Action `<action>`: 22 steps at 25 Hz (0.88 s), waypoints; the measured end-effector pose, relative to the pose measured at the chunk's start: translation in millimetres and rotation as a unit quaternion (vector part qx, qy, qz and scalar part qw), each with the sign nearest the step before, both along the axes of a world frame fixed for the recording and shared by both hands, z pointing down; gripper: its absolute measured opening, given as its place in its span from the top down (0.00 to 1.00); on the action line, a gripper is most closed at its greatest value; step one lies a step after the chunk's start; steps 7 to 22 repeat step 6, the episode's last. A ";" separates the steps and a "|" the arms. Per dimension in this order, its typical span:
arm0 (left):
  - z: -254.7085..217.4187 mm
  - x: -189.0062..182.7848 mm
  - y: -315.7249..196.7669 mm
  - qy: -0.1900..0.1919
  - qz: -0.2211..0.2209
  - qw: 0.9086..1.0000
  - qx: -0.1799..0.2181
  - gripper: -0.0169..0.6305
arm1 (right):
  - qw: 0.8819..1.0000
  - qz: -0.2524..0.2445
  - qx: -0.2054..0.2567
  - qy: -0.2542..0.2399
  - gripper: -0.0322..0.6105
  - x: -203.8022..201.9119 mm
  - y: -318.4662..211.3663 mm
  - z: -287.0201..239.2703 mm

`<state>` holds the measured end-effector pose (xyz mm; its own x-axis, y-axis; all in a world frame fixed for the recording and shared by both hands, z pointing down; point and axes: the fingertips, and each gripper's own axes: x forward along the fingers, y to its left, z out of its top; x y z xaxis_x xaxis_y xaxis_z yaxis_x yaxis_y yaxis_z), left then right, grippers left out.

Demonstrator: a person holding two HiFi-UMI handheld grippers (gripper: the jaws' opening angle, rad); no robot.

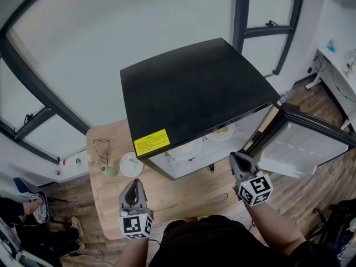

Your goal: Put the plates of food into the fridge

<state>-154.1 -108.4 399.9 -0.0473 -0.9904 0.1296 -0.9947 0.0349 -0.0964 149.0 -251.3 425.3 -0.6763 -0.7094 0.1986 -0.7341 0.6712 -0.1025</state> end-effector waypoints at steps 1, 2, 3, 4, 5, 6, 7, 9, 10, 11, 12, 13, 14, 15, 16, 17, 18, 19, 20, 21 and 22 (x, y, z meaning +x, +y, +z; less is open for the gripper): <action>-0.7 1.4 -2.5 -0.001 0.002 1.000 0.001 0.97 | 1.000 0.000 0.000 0.000 0.92 0.5 -1.5 -0.1; -1.9 2.8 -5.7 -0.002 0.004 1.000 0.003 0.97 | 1.000 -0.001 0.002 -0.001 0.92 0.5 -3.8 -0.6; -3.3 4.2 -9.5 -0.003 0.005 1.000 0.005 0.97 | 1.000 -0.003 0.004 -0.001 0.92 0.4 -6.7 -1.4; -4.7 5.8 -13.4 -0.003 0.007 1.000 0.008 0.97 | 1.000 -0.004 0.006 -0.001 0.92 0.2 -9.7 -2.3; -5.9 7.4 -17.1 -0.004 0.009 1.000 0.010 0.97 | 1.000 -0.005 0.009 -0.001 0.92 0.2 -12.5 -3.1; -7.0 9.1 -20.8 -0.004 0.011 1.000 0.012 0.97 | 1.000 -0.006 0.011 -0.001 0.92 0.3 -15.2 -3.9; -7.0 9.1 -20.8 -0.004 0.011 1.000 0.012 0.97 | 1.000 -0.006 0.011 -0.001 0.92 0.3 -15.2 -3.9; -7.0 9.1 -20.8 -0.004 0.011 1.000 0.012 0.97 | 1.000 -0.006 0.011 -0.001 0.92 0.3 -15.2 -3.9; -7.0 9.1 -20.8 -0.004 0.011 1.000 0.012 0.97 | 1.000 -0.006 0.011 -0.001 0.92 0.3 -15.2 -3.9; -7.0 9.1 -20.8 -0.004 0.011 1.000 0.012 0.97 | 1.000 -0.006 0.011 -0.001 0.92 0.3 -15.2 -3.9; -7.0 9.1 -20.8 -0.004 0.011 1.000 0.012 0.97 | 1.000 -0.006 0.011 -0.001 0.92 0.3 -15.2 -3.9; -7.0 9.1 -20.8 -0.004 0.011 1.000 0.012 0.97 | 1.000 -0.006 0.011 -0.001 0.92 0.3 -15.2 -3.9; -7.0 9.1 -20.8 -0.004 0.011 1.000 0.012 0.97 | 1.000 -0.006 0.011 -0.001 0.92 0.3 -15.2 -3.9; -7.0 9.1 -20.8 -0.004 0.011 1.000 0.012 0.97 | 1.000 -0.006 0.011 -0.001 0.92 0.3 -15.2 -3.9; -7.0 9.1 -20.8 -0.004 0.011 1.000 0.012 0.97 | 1.000 -0.006 0.011 -0.001 0.92 0.3 -15.2 -3.9; -7.0 9.1 -20.8 -0.004 0.011 1.000 0.012 0.97 | 1.000 -0.006 0.011 -0.001 0.92 0.3 -15.2 -3.9; -7.0 9.1 -20.8 -0.004 0.011 1.000 0.012 0.97 | 1.000 -0.006 0.011 -0.001 0.92 0.3 -15.2 -3.9; -7.0 9.1 -20.8 -0.004 0.011 1.000 0.012 0.97 | 1.000 -0.006 0.011 -0.001 0.92 0.3 -15.2 -3.9; -7.0 9.1 -20.8 -0.004 0.011 1.000 0.012 0.97 | 1.000 -0.006 0.011 -0.001 0.92 0.3 -15.2 -3.9; -7.0 9.1 -20.8 -0.004 0.011 1.000 0.012 0.97 | 1.000 -0.006 0.011 -0.001 0.92 0.3 -15.2 -3.9; -7.0 9.1 -20.8 -0.004 0.011 1.000 0.012 0.97 | 1.000 -0.006 0.011 -0.001 0.92 0.3 -15.2 -3.9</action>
